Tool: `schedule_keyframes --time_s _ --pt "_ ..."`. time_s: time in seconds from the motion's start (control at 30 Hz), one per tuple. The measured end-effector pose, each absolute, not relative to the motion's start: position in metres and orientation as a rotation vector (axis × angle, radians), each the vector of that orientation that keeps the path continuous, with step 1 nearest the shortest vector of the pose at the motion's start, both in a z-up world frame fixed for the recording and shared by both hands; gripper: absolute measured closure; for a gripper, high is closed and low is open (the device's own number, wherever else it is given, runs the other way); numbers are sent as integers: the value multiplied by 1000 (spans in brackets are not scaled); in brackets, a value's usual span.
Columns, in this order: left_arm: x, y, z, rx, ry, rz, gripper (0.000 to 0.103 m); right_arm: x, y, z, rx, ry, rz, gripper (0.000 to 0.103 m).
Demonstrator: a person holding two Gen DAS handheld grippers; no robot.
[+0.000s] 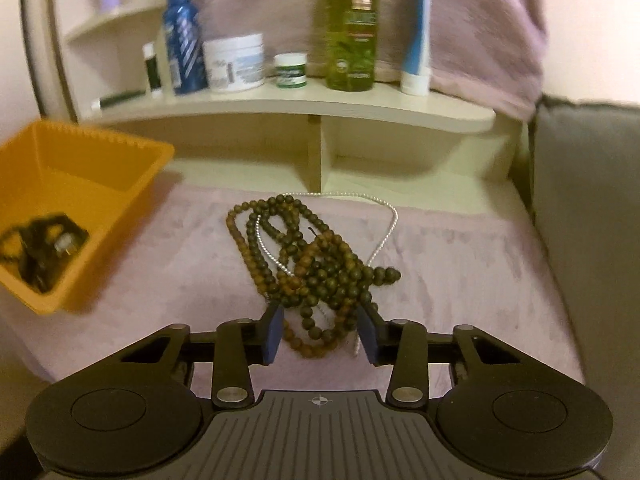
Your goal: Organize jewelry
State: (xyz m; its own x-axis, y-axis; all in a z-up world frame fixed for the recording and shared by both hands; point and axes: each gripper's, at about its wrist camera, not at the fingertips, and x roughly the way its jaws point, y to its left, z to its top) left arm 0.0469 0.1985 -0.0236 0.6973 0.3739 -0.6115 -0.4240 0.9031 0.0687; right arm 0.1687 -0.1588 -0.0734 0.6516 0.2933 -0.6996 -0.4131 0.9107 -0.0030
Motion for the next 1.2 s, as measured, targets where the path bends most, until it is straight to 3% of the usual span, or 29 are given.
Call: schedule_keyframes --time_s 0.13,0.2,0.27,0.53,0.73,0.87,0.9,1.2 --pt "47 198 -24 -80 664 446 96 172 -149 -84 -267 751 387 70" --pt "47 199 -24 -80 664 445 96 171 -148 -85 -309 740 348 91" --pt "47 198 -23 -80 665 445 96 172 -158 -83 -255 747 322 96" --pt "46 198 -24 -79 664 446 96 180 -232 -72 108 788 195 96" --pt "47 197 -24 -76 663 448 96 185 -248 -71 120 822 143 94" --pt "46 197 -24 -77 666 450 96 179 -246 -65 158 775 209 66" --pt "46 197 -23 -77 666 450 96 178 -243 -63 156 762 234 64" --pt "46 198 -23 -76 668 450 96 193 -204 -58 128 749 426 64"
